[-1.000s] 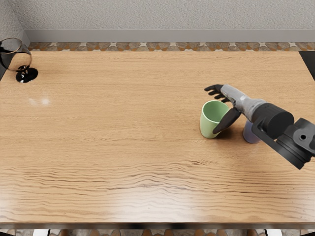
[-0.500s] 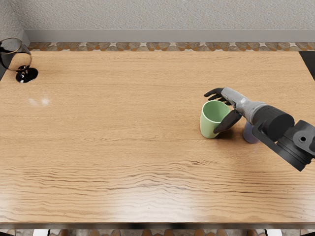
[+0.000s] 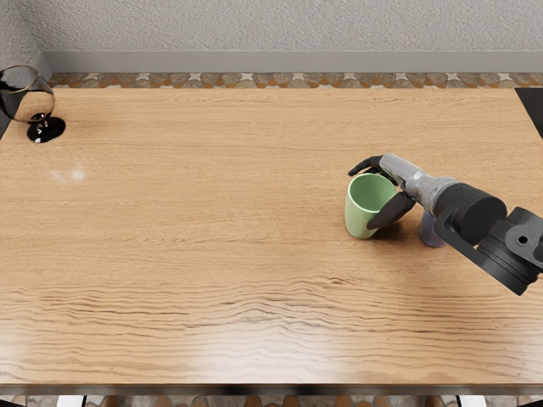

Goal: Pick up cup and place in cup with right hand

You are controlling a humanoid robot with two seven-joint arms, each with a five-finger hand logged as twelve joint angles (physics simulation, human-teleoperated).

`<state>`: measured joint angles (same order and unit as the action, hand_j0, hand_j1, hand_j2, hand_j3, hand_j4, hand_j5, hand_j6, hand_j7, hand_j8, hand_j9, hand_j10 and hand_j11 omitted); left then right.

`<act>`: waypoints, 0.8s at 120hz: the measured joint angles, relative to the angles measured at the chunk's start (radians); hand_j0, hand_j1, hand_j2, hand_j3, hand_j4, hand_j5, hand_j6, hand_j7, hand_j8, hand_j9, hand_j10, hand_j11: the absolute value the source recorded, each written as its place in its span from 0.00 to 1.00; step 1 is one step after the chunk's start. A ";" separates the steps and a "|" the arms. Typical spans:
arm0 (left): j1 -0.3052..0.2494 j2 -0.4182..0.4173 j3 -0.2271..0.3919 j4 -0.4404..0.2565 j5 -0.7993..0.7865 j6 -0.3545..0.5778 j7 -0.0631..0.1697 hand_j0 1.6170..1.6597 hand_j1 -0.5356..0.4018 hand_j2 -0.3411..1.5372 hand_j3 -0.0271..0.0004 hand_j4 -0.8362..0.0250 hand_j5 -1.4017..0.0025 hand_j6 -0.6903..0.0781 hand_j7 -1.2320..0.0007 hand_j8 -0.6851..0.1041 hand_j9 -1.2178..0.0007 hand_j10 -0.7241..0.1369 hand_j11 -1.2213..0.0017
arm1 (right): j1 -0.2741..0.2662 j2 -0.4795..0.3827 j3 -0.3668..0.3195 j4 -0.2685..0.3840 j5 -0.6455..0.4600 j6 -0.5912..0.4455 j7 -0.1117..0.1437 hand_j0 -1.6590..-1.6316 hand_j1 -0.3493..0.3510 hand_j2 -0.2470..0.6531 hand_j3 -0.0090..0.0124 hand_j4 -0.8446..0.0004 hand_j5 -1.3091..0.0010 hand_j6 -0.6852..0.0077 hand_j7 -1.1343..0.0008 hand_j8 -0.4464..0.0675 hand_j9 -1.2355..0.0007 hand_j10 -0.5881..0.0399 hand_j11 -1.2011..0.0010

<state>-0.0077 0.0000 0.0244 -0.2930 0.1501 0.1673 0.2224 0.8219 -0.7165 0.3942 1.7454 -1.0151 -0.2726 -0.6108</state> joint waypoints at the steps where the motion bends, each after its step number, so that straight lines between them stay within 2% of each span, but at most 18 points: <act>1: 0.000 0.000 0.000 0.000 0.000 0.000 0.000 0.96 0.94 0.18 0.98 0.97 1.00 0.90 1.00 0.87 1.00 0.84 1.00 | 0.000 0.000 0.000 0.000 0.000 0.000 0.000 0.09 0.60 0.23 0.41 0.54 0.63 0.49 0.57 0.22 0.61 0.33 0.60; 17: 0.000 0.000 0.000 0.000 0.000 0.000 0.000 0.96 0.94 0.18 0.98 0.97 1.00 0.90 1.00 0.87 1.00 0.84 1.00 | 0.001 0.000 0.001 0.000 0.003 0.001 0.000 0.09 0.62 0.25 0.44 0.54 0.61 0.52 0.55 0.26 0.58 0.32 0.57; 19: 0.000 0.000 0.000 0.000 0.000 0.000 0.000 0.96 0.94 0.18 0.98 0.97 1.00 0.90 1.00 0.87 1.00 0.84 1.00 | 0.002 0.001 0.001 0.000 0.003 0.001 0.000 0.09 0.62 0.25 0.42 0.54 0.61 0.52 0.55 0.27 0.58 0.32 0.57; 26: 0.000 0.000 0.000 0.000 0.000 0.000 0.000 0.96 0.94 0.18 0.98 0.97 1.00 0.90 1.00 0.87 1.00 0.84 1.00 | 0.007 0.001 0.005 0.000 0.004 0.002 0.000 0.08 0.64 0.27 0.46 0.54 0.60 0.53 0.54 0.28 0.58 0.34 0.56; 36: 0.000 0.000 0.000 0.000 0.000 0.000 0.000 0.96 0.94 0.18 0.98 0.97 1.00 0.90 1.00 0.87 1.00 0.84 1.00 | 0.021 0.002 0.012 0.000 0.011 0.013 0.000 0.08 0.64 0.26 0.43 0.54 0.59 0.55 0.54 0.30 0.57 0.36 0.55; 40: 0.000 0.000 0.000 0.000 0.000 0.000 0.000 0.96 0.94 0.18 0.98 0.97 1.00 0.90 1.00 0.87 1.00 0.84 1.00 | 0.027 0.000 0.019 0.000 0.024 0.026 0.000 0.08 0.64 0.26 0.43 0.53 0.59 0.54 0.54 0.31 0.57 0.35 0.55; 41: 0.000 0.000 0.000 0.000 0.000 0.000 0.000 0.96 0.94 0.18 0.98 0.97 1.00 0.90 1.00 0.87 1.00 0.84 1.00 | 0.030 -0.001 0.021 0.000 0.028 0.030 0.000 0.08 0.64 0.26 0.46 0.54 0.59 0.55 0.54 0.31 0.57 0.35 0.55; 44: 0.000 0.000 0.000 0.000 0.000 0.000 0.000 0.96 0.94 0.18 0.98 0.97 1.00 0.90 1.00 0.87 1.00 0.84 1.00 | 0.037 -0.005 0.026 0.000 0.036 0.044 0.000 0.08 0.64 0.25 0.41 0.53 0.59 0.54 0.54 0.31 0.57 0.35 0.55; 55: 0.000 0.000 0.000 0.000 0.000 0.000 0.000 0.96 0.94 0.18 0.99 0.97 1.00 0.90 1.00 0.87 1.00 0.84 1.00 | 0.060 -0.032 0.067 -0.003 0.096 0.123 0.000 0.11 0.61 0.22 0.41 0.53 0.59 0.52 0.53 0.30 0.57 0.34 0.55; 66: 0.000 0.000 0.000 0.000 0.000 0.000 0.000 0.96 0.94 0.18 0.99 0.97 1.00 0.90 1.00 0.87 1.00 0.84 1.00 | 0.102 -0.087 0.099 -0.008 0.185 0.224 0.000 0.12 0.59 0.20 0.41 0.53 0.59 0.49 0.53 0.28 0.57 0.33 0.56; 70: 0.000 0.000 0.000 0.000 0.000 0.000 0.000 0.96 0.94 0.18 0.99 0.97 1.00 0.90 1.00 0.87 1.00 0.84 1.00 | 0.118 -0.103 0.107 -0.009 0.212 0.256 0.000 0.11 0.59 0.21 0.45 0.53 0.59 0.48 0.53 0.27 0.57 0.32 0.56; 79: 0.000 0.000 0.001 0.000 0.000 0.000 0.000 0.96 0.94 0.18 0.99 0.97 1.00 0.90 1.00 0.87 1.00 0.84 1.00 | 0.168 -0.141 0.118 -0.016 0.271 0.320 0.000 0.12 0.58 0.19 0.40 0.53 0.59 0.48 0.53 0.28 0.57 0.33 0.56; 91: 0.000 0.000 0.000 0.000 0.000 0.000 0.000 0.96 0.94 0.18 0.99 0.97 1.00 0.90 1.00 0.87 1.00 0.84 1.00 | 0.230 -0.202 0.125 -0.021 0.345 0.392 0.000 0.10 0.59 0.21 0.45 0.53 0.59 0.48 0.53 0.28 0.57 0.34 0.56; 96: 0.000 0.000 0.000 0.000 0.000 0.000 0.000 0.96 0.94 0.18 0.99 0.97 1.00 0.90 1.00 0.87 1.00 0.84 1.00 | 0.253 -0.228 0.127 -0.022 0.369 0.414 0.000 0.10 0.59 0.20 0.43 0.53 0.59 0.49 0.53 0.28 0.57 0.34 0.55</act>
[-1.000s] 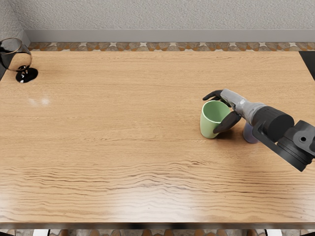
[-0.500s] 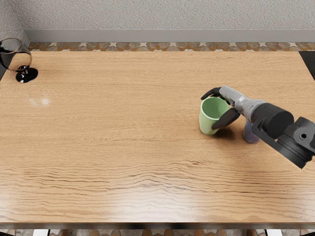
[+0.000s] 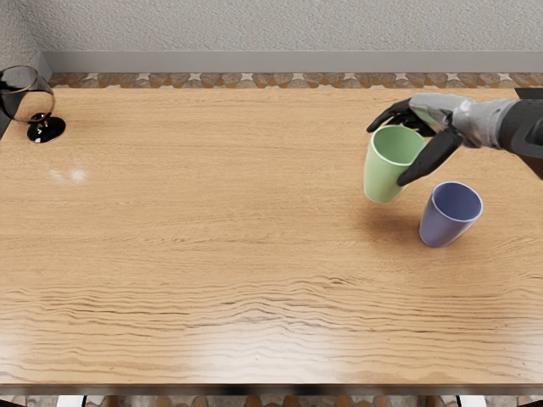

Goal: Pick up cup and place in cup with right hand

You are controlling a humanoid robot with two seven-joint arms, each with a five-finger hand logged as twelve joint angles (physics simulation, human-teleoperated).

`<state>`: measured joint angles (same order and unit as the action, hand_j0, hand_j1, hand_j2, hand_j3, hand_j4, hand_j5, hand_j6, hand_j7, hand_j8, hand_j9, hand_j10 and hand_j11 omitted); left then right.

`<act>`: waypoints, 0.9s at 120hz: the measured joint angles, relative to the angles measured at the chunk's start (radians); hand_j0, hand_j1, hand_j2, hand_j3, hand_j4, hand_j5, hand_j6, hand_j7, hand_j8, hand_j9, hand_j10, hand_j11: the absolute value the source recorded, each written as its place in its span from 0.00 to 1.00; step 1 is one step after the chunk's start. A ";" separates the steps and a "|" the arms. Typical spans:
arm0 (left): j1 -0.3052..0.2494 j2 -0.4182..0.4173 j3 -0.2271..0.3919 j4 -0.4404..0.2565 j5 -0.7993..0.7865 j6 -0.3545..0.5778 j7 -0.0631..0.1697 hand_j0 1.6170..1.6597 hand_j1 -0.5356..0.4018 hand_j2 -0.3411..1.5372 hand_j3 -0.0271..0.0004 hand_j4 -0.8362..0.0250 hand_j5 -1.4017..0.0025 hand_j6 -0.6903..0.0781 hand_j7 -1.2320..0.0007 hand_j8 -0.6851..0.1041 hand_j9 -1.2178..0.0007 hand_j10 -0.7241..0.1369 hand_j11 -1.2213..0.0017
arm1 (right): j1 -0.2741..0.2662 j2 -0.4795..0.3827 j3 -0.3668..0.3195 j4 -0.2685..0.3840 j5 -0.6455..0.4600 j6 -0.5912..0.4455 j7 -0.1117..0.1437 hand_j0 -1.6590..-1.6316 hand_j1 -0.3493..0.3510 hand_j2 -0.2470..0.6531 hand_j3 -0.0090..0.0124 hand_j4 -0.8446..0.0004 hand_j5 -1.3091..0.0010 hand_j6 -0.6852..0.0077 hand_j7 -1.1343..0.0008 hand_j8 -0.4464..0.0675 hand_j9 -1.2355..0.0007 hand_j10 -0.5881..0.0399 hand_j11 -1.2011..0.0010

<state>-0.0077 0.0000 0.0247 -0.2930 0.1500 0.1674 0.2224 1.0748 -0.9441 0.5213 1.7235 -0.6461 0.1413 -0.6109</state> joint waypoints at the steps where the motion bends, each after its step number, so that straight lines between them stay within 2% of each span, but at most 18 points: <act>1: 0.000 0.000 0.000 0.000 0.000 0.000 0.000 0.96 0.94 0.18 0.99 0.97 1.00 0.90 1.00 0.87 1.00 0.84 1.00 | 0.004 -0.005 0.000 0.000 0.004 0.005 0.000 0.10 0.59 0.20 0.43 0.53 0.59 0.49 0.53 0.29 0.57 0.34 0.55; 22: 0.000 0.000 0.000 0.000 0.000 0.000 0.000 0.96 0.94 0.18 0.99 0.97 1.00 0.90 1.00 0.87 1.00 0.84 1.00 | 0.053 -0.095 0.009 -0.002 0.055 0.064 0.000 0.07 0.59 0.22 0.46 0.53 0.59 0.50 0.53 0.30 0.57 0.36 0.55; 25: 0.000 0.000 0.000 0.000 0.000 0.000 0.000 0.96 0.94 0.18 0.99 0.97 1.00 0.90 1.00 0.87 1.00 0.84 1.00 | 0.055 -0.108 0.011 -0.002 0.058 0.070 0.000 0.08 0.59 0.21 0.43 0.53 0.58 0.49 0.53 0.31 0.57 0.36 0.55; 26: 0.000 0.000 0.000 0.000 0.000 0.000 0.000 0.96 0.94 0.18 0.99 0.97 1.00 0.90 1.00 0.87 1.00 0.84 1.00 | 0.056 -0.112 0.011 -0.002 0.059 0.071 0.000 0.06 0.60 0.24 0.43 0.53 0.59 0.49 0.53 0.30 0.57 0.36 0.55; 27: 0.000 0.000 0.000 0.000 0.000 0.000 0.000 0.96 0.94 0.18 0.99 0.97 1.00 0.90 1.00 0.87 1.00 0.84 1.00 | 0.056 -0.116 0.011 -0.002 0.060 0.073 0.000 0.07 0.60 0.24 0.37 0.53 0.59 0.49 0.53 0.31 0.57 0.35 0.55; 33: 0.000 0.000 0.000 0.000 0.000 0.000 0.000 0.96 0.94 0.18 0.99 0.97 1.00 0.90 1.00 0.87 1.00 0.84 1.00 | 0.059 -0.139 0.013 -0.002 0.063 0.083 0.000 0.07 0.60 0.25 0.47 0.53 0.59 0.49 0.53 0.31 0.57 0.36 0.55; 35: 0.000 0.000 0.000 0.000 0.000 0.000 0.000 0.96 0.94 0.18 0.99 0.97 1.00 0.90 1.00 0.87 1.00 0.84 1.00 | 0.060 -0.146 0.014 -0.002 0.064 0.086 0.000 0.06 0.61 0.27 0.43 0.53 0.59 0.48 0.53 0.31 0.57 0.37 0.55; 42: 0.000 0.000 0.000 0.000 0.000 0.000 0.000 0.96 0.94 0.18 0.99 0.97 1.00 0.90 1.00 0.87 1.00 0.84 1.00 | 0.060 -0.171 0.014 -0.002 0.066 0.093 0.000 0.05 0.60 0.28 0.46 0.54 0.58 0.48 0.53 0.31 0.57 0.37 0.55; 44: 0.000 0.000 0.000 0.000 0.000 0.000 0.000 0.96 0.94 0.18 0.99 0.97 1.00 0.90 1.00 0.87 1.00 0.84 1.00 | 0.060 -0.178 0.014 -0.002 0.066 0.094 0.000 0.05 0.61 0.28 0.43 0.54 0.59 0.47 0.53 0.31 0.57 0.37 0.55; 58: 0.000 0.000 0.000 0.000 0.000 0.000 0.000 0.96 0.94 0.18 0.99 0.97 1.00 0.90 1.00 0.87 1.00 0.84 1.00 | 0.057 -0.221 0.009 -0.002 0.078 0.109 0.000 0.03 0.62 0.35 0.46 0.54 0.58 0.46 0.53 0.31 0.57 0.39 0.56; 59: 0.000 0.000 0.000 0.000 0.000 0.000 0.000 0.96 0.94 0.18 0.99 0.97 1.00 0.90 1.00 0.87 1.00 0.84 1.00 | 0.057 -0.223 0.009 -0.002 0.080 0.110 0.000 0.03 0.62 0.35 0.43 0.53 0.59 0.46 0.53 0.31 0.57 0.39 0.56; 62: 0.000 0.000 0.000 0.000 0.000 0.000 0.000 0.96 0.94 0.18 0.99 0.97 1.00 0.90 1.00 0.87 1.00 0.84 1.00 | 0.055 -0.229 0.008 -0.002 0.085 0.113 0.000 0.03 0.63 0.36 0.45 0.53 0.59 0.45 0.53 0.30 0.57 0.38 0.56; 90: 0.000 0.000 0.000 0.000 0.000 0.000 0.000 0.96 0.94 0.18 0.98 0.97 1.00 0.90 1.00 0.87 1.00 0.84 1.00 | 0.048 -0.246 -0.016 -0.002 0.104 0.121 0.000 0.07 0.60 0.29 0.41 0.53 0.58 0.45 0.53 0.30 0.56 0.38 0.55; 108: 0.000 0.000 0.000 0.000 0.000 0.000 0.000 0.96 0.94 0.18 0.98 0.97 1.00 0.90 1.00 0.87 1.00 0.84 1.00 | 0.046 -0.247 -0.030 -0.004 0.106 0.121 0.000 0.08 0.60 0.29 0.41 0.53 0.59 0.45 0.53 0.30 0.56 0.38 0.55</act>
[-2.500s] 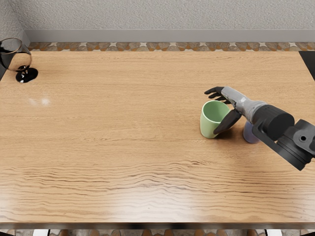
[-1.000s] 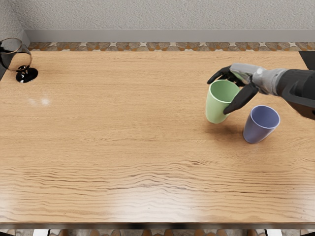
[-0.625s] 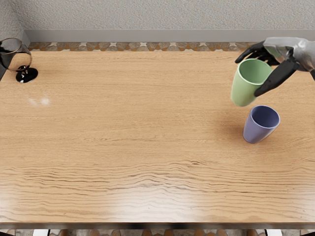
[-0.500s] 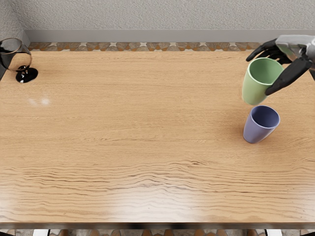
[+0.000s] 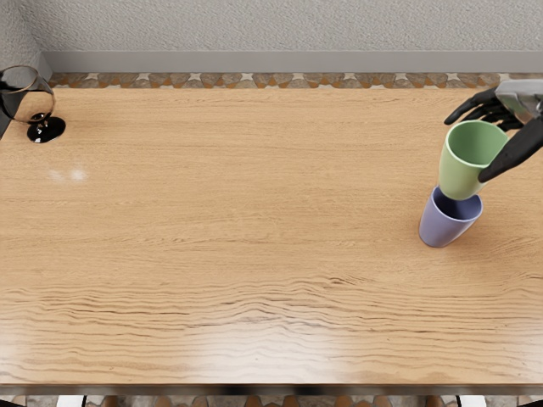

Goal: Pick up cup and place in cup with right hand

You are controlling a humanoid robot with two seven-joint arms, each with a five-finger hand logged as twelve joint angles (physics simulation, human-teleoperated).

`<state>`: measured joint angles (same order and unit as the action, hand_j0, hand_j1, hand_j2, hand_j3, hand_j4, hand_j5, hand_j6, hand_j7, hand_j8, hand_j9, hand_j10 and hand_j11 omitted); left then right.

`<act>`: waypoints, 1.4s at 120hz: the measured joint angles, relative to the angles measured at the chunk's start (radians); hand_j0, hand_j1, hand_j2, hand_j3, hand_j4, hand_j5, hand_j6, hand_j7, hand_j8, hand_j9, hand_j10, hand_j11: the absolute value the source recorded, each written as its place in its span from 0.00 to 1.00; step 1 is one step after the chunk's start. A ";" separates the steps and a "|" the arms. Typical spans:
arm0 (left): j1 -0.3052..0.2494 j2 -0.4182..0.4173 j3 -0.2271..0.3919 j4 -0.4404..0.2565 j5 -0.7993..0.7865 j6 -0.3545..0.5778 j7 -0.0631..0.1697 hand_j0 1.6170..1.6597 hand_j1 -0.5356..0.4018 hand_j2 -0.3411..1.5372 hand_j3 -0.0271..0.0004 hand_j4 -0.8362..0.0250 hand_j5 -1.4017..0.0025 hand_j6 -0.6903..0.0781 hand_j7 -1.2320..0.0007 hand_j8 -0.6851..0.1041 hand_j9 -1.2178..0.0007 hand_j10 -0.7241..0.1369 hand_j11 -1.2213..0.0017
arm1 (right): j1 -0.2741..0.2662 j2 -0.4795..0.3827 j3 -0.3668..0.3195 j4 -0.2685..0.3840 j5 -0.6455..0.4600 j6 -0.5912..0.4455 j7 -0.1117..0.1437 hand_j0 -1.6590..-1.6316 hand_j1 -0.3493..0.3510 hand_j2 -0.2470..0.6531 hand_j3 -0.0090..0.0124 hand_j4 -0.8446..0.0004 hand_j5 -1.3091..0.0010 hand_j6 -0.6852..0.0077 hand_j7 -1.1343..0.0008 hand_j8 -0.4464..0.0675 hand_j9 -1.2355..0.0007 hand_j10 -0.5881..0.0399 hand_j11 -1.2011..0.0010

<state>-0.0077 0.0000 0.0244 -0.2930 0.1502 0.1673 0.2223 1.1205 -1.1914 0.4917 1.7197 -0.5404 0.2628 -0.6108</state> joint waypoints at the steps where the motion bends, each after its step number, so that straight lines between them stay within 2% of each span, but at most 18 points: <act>1: 0.000 0.000 0.000 0.000 0.000 0.000 0.000 0.96 0.94 0.18 0.98 0.97 1.00 0.90 1.00 0.87 1.00 0.84 1.00 | 0.000 0.000 -0.001 0.000 0.000 0.000 0.000 0.08 0.60 0.29 0.42 0.53 0.59 0.45 0.53 0.30 0.56 0.38 0.55; 53: 0.000 0.000 0.000 0.000 0.000 0.000 0.000 0.96 0.94 0.18 0.98 0.97 1.00 0.90 1.00 0.87 1.00 0.84 1.00 | -0.001 0.000 -0.030 -0.007 0.001 0.000 0.000 0.09 0.60 0.29 0.42 0.52 0.59 0.45 0.53 0.30 0.56 0.38 0.55; 72: 0.000 0.000 0.000 0.000 0.000 0.000 0.000 0.96 0.94 0.18 0.98 0.97 1.00 0.90 1.00 0.87 1.00 0.84 1.00 | -0.005 0.011 -0.033 -0.029 0.001 0.000 0.000 0.09 0.60 0.29 0.40 0.52 0.59 0.45 0.53 0.30 0.56 0.38 0.55; 80: 0.000 0.000 0.000 0.000 0.000 0.000 0.000 0.96 0.94 0.18 0.98 0.97 1.00 0.90 1.00 0.87 1.00 0.84 1.00 | -0.006 0.018 -0.039 -0.038 0.000 0.000 0.000 0.09 0.60 0.29 0.43 0.52 0.59 0.45 0.53 0.30 0.56 0.37 0.55; 93: 0.000 0.000 0.000 0.000 0.000 0.000 0.000 0.96 0.94 0.18 0.98 0.97 1.00 0.90 1.00 0.87 1.00 0.84 1.00 | -0.009 0.029 -0.043 -0.052 -0.001 0.000 0.000 0.09 0.59 0.28 0.40 0.52 0.59 0.44 0.53 0.29 0.56 0.37 0.55; 96: 0.000 0.000 0.000 0.000 0.000 0.000 0.000 0.96 0.94 0.18 0.98 0.97 1.00 0.90 1.00 0.87 1.00 0.84 1.00 | -0.010 0.033 -0.043 -0.056 -0.001 0.000 0.000 0.09 0.59 0.28 0.44 0.52 0.59 0.45 0.53 0.29 0.56 0.37 0.55; 111: 0.000 0.000 0.000 0.000 0.000 0.000 0.000 0.96 0.94 0.18 0.98 0.97 1.00 0.90 1.00 0.87 1.00 0.84 1.00 | -0.017 0.051 -0.045 -0.072 -0.002 0.000 0.000 0.09 0.59 0.28 0.41 0.52 0.59 0.45 0.53 0.30 0.56 0.38 0.55; 127: 0.000 0.000 0.000 0.000 0.000 0.000 0.000 0.96 0.94 0.18 0.98 0.97 1.00 0.90 1.00 0.87 1.00 0.84 1.00 | -0.023 0.066 -0.045 -0.084 -0.002 0.000 0.000 0.09 0.59 0.27 0.42 0.53 0.60 0.46 0.54 0.29 0.57 0.38 0.56; 131: 0.000 0.000 0.000 0.000 0.000 0.000 0.000 0.96 0.94 0.18 0.98 0.97 1.00 0.90 1.00 0.87 1.00 0.84 1.00 | -0.024 0.067 -0.045 -0.087 -0.003 -0.002 0.000 0.08 0.55 0.27 0.42 0.57 0.63 0.50 0.58 0.32 0.61 0.42 0.60; 139: 0.000 0.000 0.000 0.000 0.000 0.000 0.000 0.96 0.94 0.18 0.98 0.97 1.00 0.90 1.00 0.87 1.00 0.84 1.00 | -0.025 0.069 -0.045 -0.095 -0.002 -0.005 0.000 0.07 0.39 0.27 0.42 0.69 0.73 0.63 0.69 0.47 0.71 0.56 0.71; 148: 0.000 0.000 0.000 0.000 0.000 0.000 0.000 0.96 0.94 0.18 0.98 0.97 1.00 0.90 1.00 0.87 1.00 0.84 1.00 | -0.025 0.069 -0.045 -0.101 -0.001 -0.007 0.000 0.06 0.27 0.27 0.42 0.78 0.81 0.74 0.79 0.59 0.80 0.67 0.80; 158: 0.000 0.000 0.000 0.000 0.000 0.000 0.000 0.96 0.94 0.18 0.98 0.97 1.00 0.90 1.00 0.87 1.00 0.84 1.00 | -0.025 0.070 -0.044 -0.104 0.006 -0.008 0.000 0.05 0.18 0.27 0.42 0.85 0.88 0.82 0.86 0.68 0.87 0.76 0.86; 168: 0.000 0.000 0.000 0.000 0.000 0.000 0.000 0.96 0.94 0.18 0.98 0.97 1.00 0.90 1.00 0.87 1.00 0.84 1.00 | -0.019 0.073 -0.037 -0.107 0.061 -0.007 0.000 0.05 0.12 0.27 0.42 0.90 0.92 0.87 0.91 0.74 0.91 0.81 0.91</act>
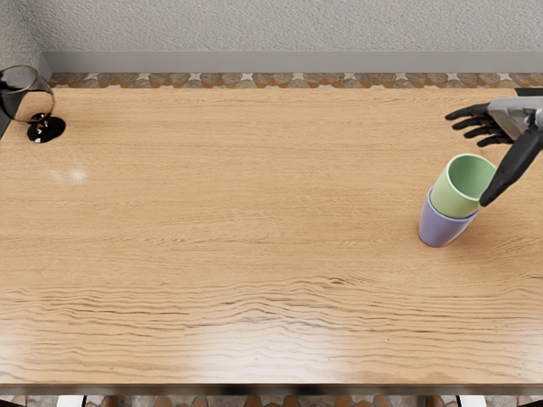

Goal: Pick up cup and place in cup with right hand

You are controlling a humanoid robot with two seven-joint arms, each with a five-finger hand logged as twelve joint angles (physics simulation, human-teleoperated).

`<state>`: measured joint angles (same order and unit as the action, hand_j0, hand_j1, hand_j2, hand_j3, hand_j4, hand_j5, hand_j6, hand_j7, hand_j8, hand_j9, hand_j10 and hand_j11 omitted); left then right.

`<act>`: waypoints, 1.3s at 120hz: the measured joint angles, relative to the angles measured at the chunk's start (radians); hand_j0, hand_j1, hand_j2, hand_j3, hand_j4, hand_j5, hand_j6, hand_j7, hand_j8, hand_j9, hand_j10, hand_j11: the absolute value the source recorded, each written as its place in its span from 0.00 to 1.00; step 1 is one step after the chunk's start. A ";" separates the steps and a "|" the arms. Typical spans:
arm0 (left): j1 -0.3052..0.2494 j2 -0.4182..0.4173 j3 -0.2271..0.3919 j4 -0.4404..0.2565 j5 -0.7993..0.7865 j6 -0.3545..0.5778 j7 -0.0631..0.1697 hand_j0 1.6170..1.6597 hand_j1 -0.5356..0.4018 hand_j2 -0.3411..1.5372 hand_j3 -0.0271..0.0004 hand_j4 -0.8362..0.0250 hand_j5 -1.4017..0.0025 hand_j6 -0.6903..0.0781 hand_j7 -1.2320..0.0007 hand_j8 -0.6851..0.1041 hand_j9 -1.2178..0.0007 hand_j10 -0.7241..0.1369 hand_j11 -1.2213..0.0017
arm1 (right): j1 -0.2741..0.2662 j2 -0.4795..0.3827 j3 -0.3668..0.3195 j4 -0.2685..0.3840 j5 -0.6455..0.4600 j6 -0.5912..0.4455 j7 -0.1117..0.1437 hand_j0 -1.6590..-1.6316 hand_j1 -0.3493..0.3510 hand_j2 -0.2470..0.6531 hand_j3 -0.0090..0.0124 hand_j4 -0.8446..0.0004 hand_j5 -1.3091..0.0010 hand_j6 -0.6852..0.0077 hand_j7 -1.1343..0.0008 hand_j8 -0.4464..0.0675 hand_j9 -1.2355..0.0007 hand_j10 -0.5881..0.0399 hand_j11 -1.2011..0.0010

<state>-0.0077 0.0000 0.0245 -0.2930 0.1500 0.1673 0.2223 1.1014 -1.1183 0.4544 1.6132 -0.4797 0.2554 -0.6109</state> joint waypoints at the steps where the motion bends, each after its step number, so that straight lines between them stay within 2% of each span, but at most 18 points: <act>1: 0.000 0.000 0.000 0.000 0.000 0.000 0.000 0.96 0.94 0.18 0.98 0.97 1.00 0.90 1.00 0.87 1.00 0.84 1.00 | 0.001 0.001 0.000 0.000 0.005 0.000 0.000 0.05 0.11 0.27 0.42 0.90 0.92 0.87 0.91 0.74 0.92 0.82 0.91; 24: 0.000 0.000 0.000 0.000 0.000 0.000 0.000 0.96 0.94 0.18 0.98 0.97 1.00 0.90 1.00 0.87 1.00 0.84 1.00 | 0.041 0.015 0.011 -0.005 0.126 0.030 0.000 0.04 0.04 0.27 0.42 0.96 0.97 0.94 0.96 0.81 0.97 0.89 0.97; 44: 0.000 0.000 0.000 0.000 0.000 0.000 0.000 0.96 0.94 0.18 0.98 0.97 1.00 0.90 1.00 0.87 1.00 0.84 1.00 | 0.066 0.085 0.079 -0.009 0.344 0.252 0.000 0.04 0.02 0.27 0.42 0.98 0.99 0.96 0.98 0.84 0.98 0.91 0.98; 58: 0.000 0.000 0.000 0.000 0.000 0.000 0.000 0.96 0.94 0.18 0.98 0.97 1.00 0.90 1.00 0.87 1.00 0.84 1.00 | 0.065 0.127 0.102 -0.009 0.503 0.322 0.004 0.04 0.01 0.27 0.42 0.99 0.99 0.97 0.99 0.85 0.99 0.92 0.99; 67: 0.000 0.000 0.000 0.000 0.000 0.000 0.000 0.96 0.94 0.18 0.98 0.97 1.00 0.90 1.00 0.87 1.00 0.84 1.00 | 0.034 0.139 0.108 -0.008 0.549 0.339 0.060 0.04 0.01 0.27 0.42 0.99 0.99 0.98 0.99 0.86 0.99 0.93 0.99; 80: 0.000 0.000 0.000 0.000 0.000 0.000 0.000 0.96 0.94 0.18 0.98 0.97 1.00 0.90 1.00 0.87 1.00 0.84 1.00 | -0.034 0.134 0.114 -0.008 0.577 0.350 0.199 0.04 0.00 0.27 0.42 0.99 1.00 0.98 1.00 0.86 1.00 0.93 1.00; 90: 0.002 0.000 -0.001 0.000 -0.001 0.000 0.000 0.96 0.94 0.18 0.98 0.97 1.00 0.90 1.00 0.87 1.00 0.84 1.00 | -0.082 0.109 0.117 -0.007 0.585 0.353 0.293 0.04 0.00 0.27 0.42 1.00 1.00 0.98 1.00 0.86 1.00 0.93 1.00; 95: 0.006 0.000 0.000 -0.001 -0.003 -0.001 0.000 0.96 0.94 0.18 0.98 0.97 1.00 0.90 1.00 0.87 1.00 0.84 1.00 | -0.100 0.080 0.117 -0.007 0.587 0.354 0.333 0.04 0.00 0.27 0.42 1.00 1.00 0.99 1.00 0.87 1.00 0.93 1.00; 100: 0.006 0.000 0.000 -0.001 -0.004 -0.001 0.000 0.96 0.94 0.18 0.98 0.97 1.00 0.90 1.00 0.87 1.00 0.84 1.00 | -0.122 0.056 0.117 -0.008 0.589 0.355 0.360 0.04 0.00 0.28 0.42 1.00 1.00 0.99 1.00 0.87 1.00 0.93 1.00; 108: 0.005 0.000 0.001 -0.001 -0.005 -0.001 0.000 0.96 0.94 0.18 0.98 0.97 1.00 0.90 1.00 0.87 1.00 0.84 1.00 | -0.160 0.024 0.117 -0.009 0.590 0.355 0.386 0.04 0.00 0.28 0.42 1.00 1.00 0.99 1.00 0.87 1.00 0.94 1.00; 119: 0.006 0.000 0.001 -0.001 -0.005 0.000 0.000 0.96 0.94 0.18 0.98 0.97 1.00 0.90 1.00 0.87 1.00 0.84 1.00 | -0.190 -0.035 0.114 -0.010 0.591 0.356 0.403 0.04 0.00 0.28 0.42 1.00 1.00 0.99 1.00 0.87 1.00 0.94 1.00; 137: 0.006 0.000 0.000 0.000 -0.007 0.000 0.000 0.96 0.94 0.18 0.98 0.97 1.00 0.90 1.00 0.87 1.00 0.84 1.00 | -0.220 -0.136 0.111 -0.011 0.593 0.356 0.413 0.04 0.00 0.28 0.42 1.00 1.00 0.99 1.00 0.87 1.00 0.94 1.00; 156: 0.005 0.000 0.001 0.000 -0.007 0.000 0.000 0.96 0.94 0.18 0.98 0.97 1.00 0.90 1.00 0.87 1.00 0.84 1.00 | -0.230 -0.171 0.110 -0.020 0.593 0.356 0.415 0.04 0.00 0.28 0.42 1.00 1.00 0.99 1.00 0.87 1.00 0.94 1.00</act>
<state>-0.0027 0.0000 0.0253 -0.2931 0.1430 0.1672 0.2223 0.8714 -1.2896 0.5640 1.5928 0.1128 0.6114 -0.1955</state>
